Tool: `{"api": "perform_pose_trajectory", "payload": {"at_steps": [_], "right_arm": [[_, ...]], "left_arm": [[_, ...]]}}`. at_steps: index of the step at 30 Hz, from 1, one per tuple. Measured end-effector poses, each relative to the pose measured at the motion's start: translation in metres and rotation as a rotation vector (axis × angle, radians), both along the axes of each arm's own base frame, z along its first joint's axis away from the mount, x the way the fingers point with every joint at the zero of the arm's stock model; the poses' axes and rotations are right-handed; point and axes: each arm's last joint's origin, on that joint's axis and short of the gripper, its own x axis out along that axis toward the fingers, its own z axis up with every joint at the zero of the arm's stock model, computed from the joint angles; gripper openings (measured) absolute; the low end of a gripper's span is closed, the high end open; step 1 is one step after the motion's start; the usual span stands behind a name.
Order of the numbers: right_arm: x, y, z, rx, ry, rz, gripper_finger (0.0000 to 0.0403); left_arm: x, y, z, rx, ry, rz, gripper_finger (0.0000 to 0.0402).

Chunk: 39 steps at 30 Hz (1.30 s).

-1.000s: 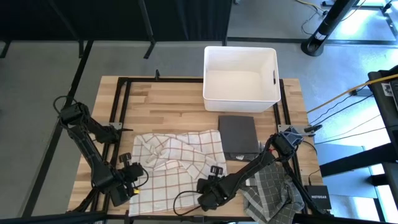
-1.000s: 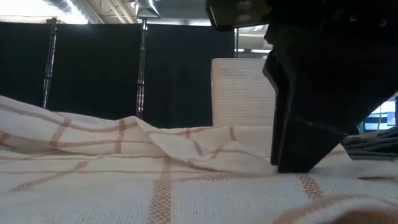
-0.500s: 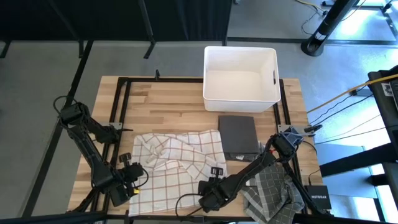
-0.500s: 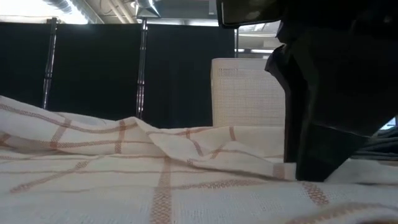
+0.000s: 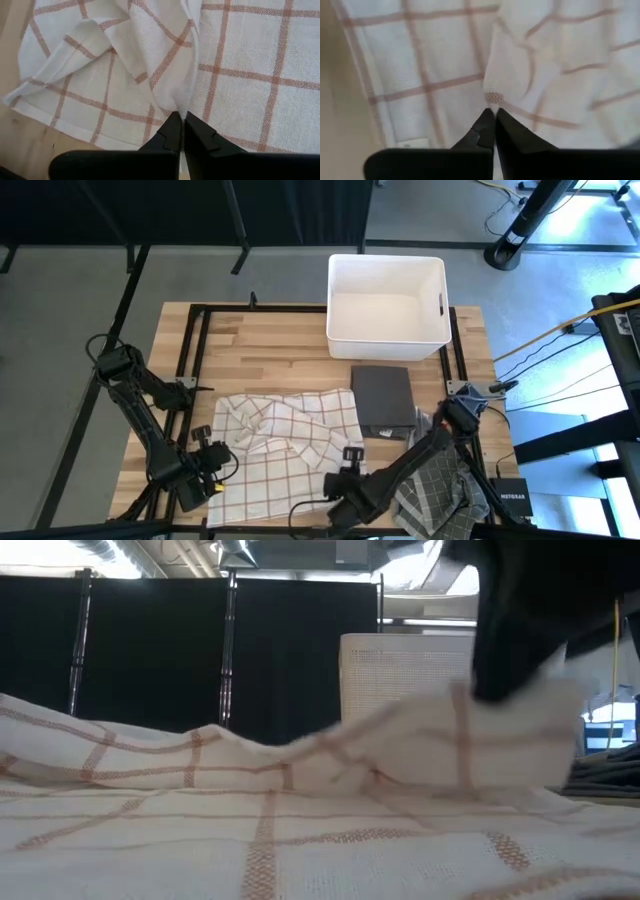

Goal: Fold towel
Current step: Fold the white towel

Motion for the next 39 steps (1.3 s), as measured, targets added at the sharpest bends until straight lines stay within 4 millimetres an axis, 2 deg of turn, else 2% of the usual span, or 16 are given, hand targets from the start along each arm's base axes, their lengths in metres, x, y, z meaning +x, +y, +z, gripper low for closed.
{"api": "perform_pose_trajectory", "payload": {"at_steps": [4,9,11,15,18,21,26,30,34,39], "right_arm": [[-0.006,-0.001,0.02,-0.177,-0.052,0.013,0.001],[-0.011,-0.019,0.031,-0.386,-0.039,0.013,0.0004],[-0.009,-0.029,0.037,-0.448,-0.053,0.003,0.0005],[0.0,-0.053,0.054,-0.526,-0.077,-0.001,0.0003],[0.003,-0.075,0.073,-0.56,-0.088,-0.018,0.0003],[0.0,-0.099,0.101,-0.592,-0.121,-0.05,0.0003],[-0.011,-0.143,0.149,-0.562,-0.174,-0.125,0.0003],[-0.025,-0.174,0.181,-0.532,-0.232,-0.195,0.0004],[-0.035,-0.189,0.204,-0.501,-0.301,-0.213,0.0004],[-0.043,-0.197,0.223,-0.524,-0.359,-0.185,0.0004]], "left_arm": [[0.0,0.002,0.008,0.041,0.038,-0.019,0.0001],[0.002,0.012,0.055,0.204,0.088,0.049,0.0001],[0.003,0.016,0.076,0.272,0.031,0.065,0.0001],[0.006,0.023,0.102,0.225,-0.123,0.009,0.0001],[0.005,0.04,0.112,0.244,-0.159,0.059,0.0001],[0.003,0.057,0.121,0.249,-0.182,0.035,0.0001],[-0.003,0.094,0.144,0.213,-0.208,0.035,0.0001],[-0.019,0.129,0.165,0.174,-0.258,0.036,0.0001],[-0.042,0.161,0.187,0.077,-0.356,0.096,0.0001],[-0.07,0.184,0.211,-0.033,-0.481,0.12,0.0001]]}}
